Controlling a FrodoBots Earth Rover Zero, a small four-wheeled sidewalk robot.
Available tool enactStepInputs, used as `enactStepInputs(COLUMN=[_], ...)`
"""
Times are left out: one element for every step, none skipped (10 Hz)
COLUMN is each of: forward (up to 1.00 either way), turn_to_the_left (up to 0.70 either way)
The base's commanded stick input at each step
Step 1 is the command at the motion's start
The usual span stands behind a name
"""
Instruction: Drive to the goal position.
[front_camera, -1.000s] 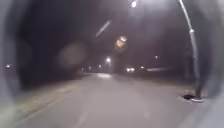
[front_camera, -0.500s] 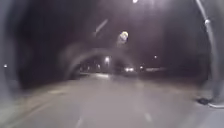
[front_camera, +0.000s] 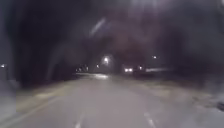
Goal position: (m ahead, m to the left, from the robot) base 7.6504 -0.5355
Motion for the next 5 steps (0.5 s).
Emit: enactStepInputs(forward=[1.00, 1.00, 1.00, 1.00, 1.00], turn_to_the_left=[0.00, 0.00, 0.00, 0.00, 0.00])
